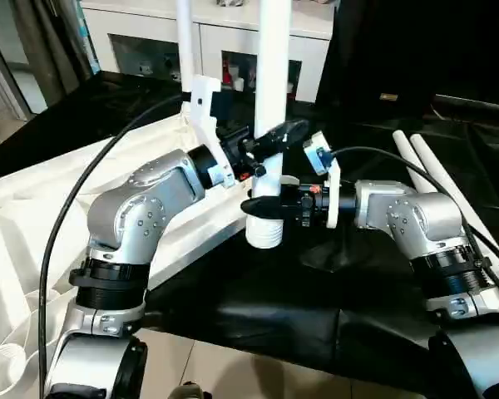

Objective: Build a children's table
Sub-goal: Insert table leg to table base

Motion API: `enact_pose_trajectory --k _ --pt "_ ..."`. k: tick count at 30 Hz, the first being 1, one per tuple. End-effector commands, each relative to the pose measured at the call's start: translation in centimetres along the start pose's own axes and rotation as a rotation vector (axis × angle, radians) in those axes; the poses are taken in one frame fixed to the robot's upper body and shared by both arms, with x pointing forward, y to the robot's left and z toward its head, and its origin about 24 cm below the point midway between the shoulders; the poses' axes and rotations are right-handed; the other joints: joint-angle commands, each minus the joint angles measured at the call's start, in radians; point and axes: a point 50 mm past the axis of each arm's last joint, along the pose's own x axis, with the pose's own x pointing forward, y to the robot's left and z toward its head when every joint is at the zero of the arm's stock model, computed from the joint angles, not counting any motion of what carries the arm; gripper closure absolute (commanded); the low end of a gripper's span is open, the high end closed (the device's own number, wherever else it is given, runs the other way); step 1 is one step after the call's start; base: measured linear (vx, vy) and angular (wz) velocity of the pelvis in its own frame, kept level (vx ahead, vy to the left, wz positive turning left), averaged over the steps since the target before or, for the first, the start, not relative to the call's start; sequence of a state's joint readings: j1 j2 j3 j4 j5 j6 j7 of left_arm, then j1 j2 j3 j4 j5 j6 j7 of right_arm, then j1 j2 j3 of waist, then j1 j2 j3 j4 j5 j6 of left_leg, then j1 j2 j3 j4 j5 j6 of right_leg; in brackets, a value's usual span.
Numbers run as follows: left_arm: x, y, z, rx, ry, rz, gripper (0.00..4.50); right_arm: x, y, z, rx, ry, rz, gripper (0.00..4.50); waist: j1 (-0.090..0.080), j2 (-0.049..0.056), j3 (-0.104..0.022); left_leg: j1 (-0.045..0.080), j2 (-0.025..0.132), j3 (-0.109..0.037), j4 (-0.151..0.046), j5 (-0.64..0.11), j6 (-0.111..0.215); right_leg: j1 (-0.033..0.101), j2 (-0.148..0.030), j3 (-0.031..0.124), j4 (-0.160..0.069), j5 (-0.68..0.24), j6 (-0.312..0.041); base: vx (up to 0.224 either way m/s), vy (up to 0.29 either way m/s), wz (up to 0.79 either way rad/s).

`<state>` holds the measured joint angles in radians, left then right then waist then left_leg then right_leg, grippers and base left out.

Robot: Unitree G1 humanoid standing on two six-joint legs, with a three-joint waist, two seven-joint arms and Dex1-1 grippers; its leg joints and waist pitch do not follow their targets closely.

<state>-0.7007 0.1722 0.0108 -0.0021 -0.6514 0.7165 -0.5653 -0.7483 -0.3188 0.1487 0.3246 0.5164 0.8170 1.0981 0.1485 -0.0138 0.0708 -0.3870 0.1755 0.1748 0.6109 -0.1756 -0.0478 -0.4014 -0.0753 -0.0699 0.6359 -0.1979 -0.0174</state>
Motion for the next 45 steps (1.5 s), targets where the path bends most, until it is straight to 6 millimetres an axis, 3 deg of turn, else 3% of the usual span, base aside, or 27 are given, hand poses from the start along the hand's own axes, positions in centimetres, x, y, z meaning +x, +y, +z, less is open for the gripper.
enact_pose_trajectory --k 1,16,17,18,19,26,30,33,35,36,37,38,39,41,42,44,45 --pt "0.2 -1.0 0.2 0.025 -0.004 -0.062 2.61 -0.4 -0.1 0.4 -0.005 0.01 -0.011 2.38 0.003 -0.001 -0.086 0.015 0.051 -0.02 -0.067 -0.105 -0.007 0.061 -0.077 0.049 -0.063 -0.062 -0.208 0.0 0.0 0.0" --pt "0.1 -0.5 0.3 -0.011 -0.02 -0.008 2.62 -0.6 0.3 0.1 -0.014 0.004 0.023 2.5 0.005 -0.001 -0.087 0.015 0.05 -0.019 -0.064 -0.103 -0.006 0.063 -0.077 0.05 -0.062 -0.05 -0.216 0.0 0.0 0.0" --pt "0.1 -0.5 0.3 -0.023 -0.014 -0.015 2.06 -0.6 0.2 0.1 -0.016 0.0 0.016 2.51 0.005 -0.001 -0.087 0.015 0.05 -0.019 -0.064 -0.101 -0.006 0.062 -0.077 0.049 -0.061 -0.049 -0.216 0.0 0.0 0.0" --pt "0.0 -0.6 0.3 -0.038 -0.007 -0.022 1.92 -0.7 0.1 0.1 -0.022 -0.009 -0.001 2.51 0.005 0.005 -0.087 0.016 0.05 -0.02 -0.064 -0.103 -0.006 0.061 -0.076 0.049 -0.061 -0.052 -0.217 0.0 0.0 0.0" --pt "-0.1 -0.6 0.2 -0.044 -0.007 -0.023 1.92 -0.7 0.0 0.1 -0.025 -0.013 -0.008 2.51 0.005 0.003 -0.087 0.016 0.05 -0.02 -0.064 -0.104 -0.008 0.06 -0.076 0.049 -0.062 -0.05 -0.219 0.0 0.0 0.0" --pt "-0.3 0.2 2.4 -0.038 -0.286 0.027 1.45 -1.0 -0.8 0.4 -0.052 -0.118 -0.115 2.53 0.006 -0.001 -0.087 0.014 0.05 -0.02 -0.065 -0.109 -0.009 0.064 -0.079 0.05 -0.066 -0.045 -0.22 0.0 0.0 0.0" --pt "-1.1 0.7 4.0 -0.136 -0.472 0.031 1.45 -1.3 -1.3 0.6 -0.056 -0.219 -0.194 2.54 0.003 0.002 -0.089 0.015 0.049 -0.019 -0.063 -0.11 -0.01 0.063 -0.077 0.048 -0.062 -0.025 -0.235 0.0 0.0 0.0" --pt "-1.4 1.3 3.8 -0.119 -0.446 0.082 1.45 -1.6 -1.6 0.5 -0.079 -0.241 -0.262 2.55 0.001 0.01 -0.088 0.018 0.05 -0.021 -0.065 -0.124 -0.012 0.06 -0.074 0.048 -0.063 -0.042 -0.218 0.0 0.0 0.0" --pt "-1.5 2.3 3.0 -0.038 -0.355 0.165 1.45 -2.1 -2.0 0.2 -0.134 -0.216 -0.349 2.55 -0.003 0.01 -0.087 0.017 0.048 -0.021 -0.067 -0.128 -0.018 0.06 -0.071 0.048 -0.067 -0.058 -0.187 0.0 0.0 0.0" --pt "-1.7 3.5 1.3 0.132 -0.169 0.246 1.45 -2.7 -2.4 -0.3 -0.182 -0.192 -0.44 2.55 -0.002 0.017 -0.086 0.021 0.048 -0.023 -0.07 -0.133 -0.017 0.055 -0.069 0.049 -0.077 -0.084 -0.155 0.0 0.0 0.0" --pt "-1.8 3.8 0.5 0.186 -0.095 0.254 1.45 -3.0 -2.6 -0.4 -0.189 -0.192 -0.477 2.55 -0.004 0.016 -0.089 0.023 0.047 -0.024 -0.071 -0.134 -0.027 0.058 -0.068 0.049 -0.071 -0.095 -0.128 0.0 0.0 0.0" --pt "-2.3 4.6 -1.5 0.306 0.086 0.254 1.45 -3.8 -3.0 -0.6 -0.206 -0.191 -0.568 2.55 0.0 0.024 -0.088 0.024 0.048 -0.028 -0.073 -0.131 -0.028 0.055 -0.07 0.049 -0.076 -0.103 -0.114 0.0 0.0 0.0" --pt "-2.3 4.6 -1.5 0.306 0.086 0.254 1.45 -3.8 -3.0 -0.6 -0.206 -0.191 -0.568 2.55 -0.006 0.027 -0.089 0.026 0.048 -0.026 -0.073 -0.137 -0.042 0.053 -0.067 0.049 -0.073 -0.11 -0.099 0.0 0.0 0.0" --pt "-2.7 4.9 -4.1 0.335 0.247 0.183 1.45 -5.1 -3.4 -1.3 -0.245 -0.156 -0.681 2.55 -0.008 0.033 -0.092 0.027 0.048 -0.025 -0.071 -0.128 -0.055 0.052 -0.067 0.048 -0.069 -0.064 -0.125 0.0 0.0 0.0" --pt "-2.7 4.9 -4.4 0.32 0.263 0.177 1.45 -5.3 -3.5 -1.5 -0.249 -0.15 -0.696 2.55 -0.009 0.042 -0.094 0.028 0.047 -0.023 -0.069 -0.129 -0.063 0.05 -0.065 0.048 -0.066 -0.028 -0.149 0.0 0.0 0.0" --pt "-2.8 5.4 -6.6 0.28 0.4 0.162 1.45 -6.2 -3.4 -2.0 -0.239 -0.155 -0.747 2.55 -0.01 0.047 -0.096 0.022 0.043 -0.022 -0.065 -0.128 -0.057 0.057 -0.066 0.049 -0.057 0.026 -0.188 0.0 0.0 0.0" --pt "-2.9 5.7 -7.5 0.26 0.456 0.143 1.45 -6.6 -3.3 -2.1 -0.239 -0.158 -0.761 2.55 -0.009 0.06 -0.093 0.022 0.041 -0.021 -0.064 -0.134 -0.043 0.055 -0.066 0.049 -0.066 0.026 -0.19 0.0 0.0 0.0"
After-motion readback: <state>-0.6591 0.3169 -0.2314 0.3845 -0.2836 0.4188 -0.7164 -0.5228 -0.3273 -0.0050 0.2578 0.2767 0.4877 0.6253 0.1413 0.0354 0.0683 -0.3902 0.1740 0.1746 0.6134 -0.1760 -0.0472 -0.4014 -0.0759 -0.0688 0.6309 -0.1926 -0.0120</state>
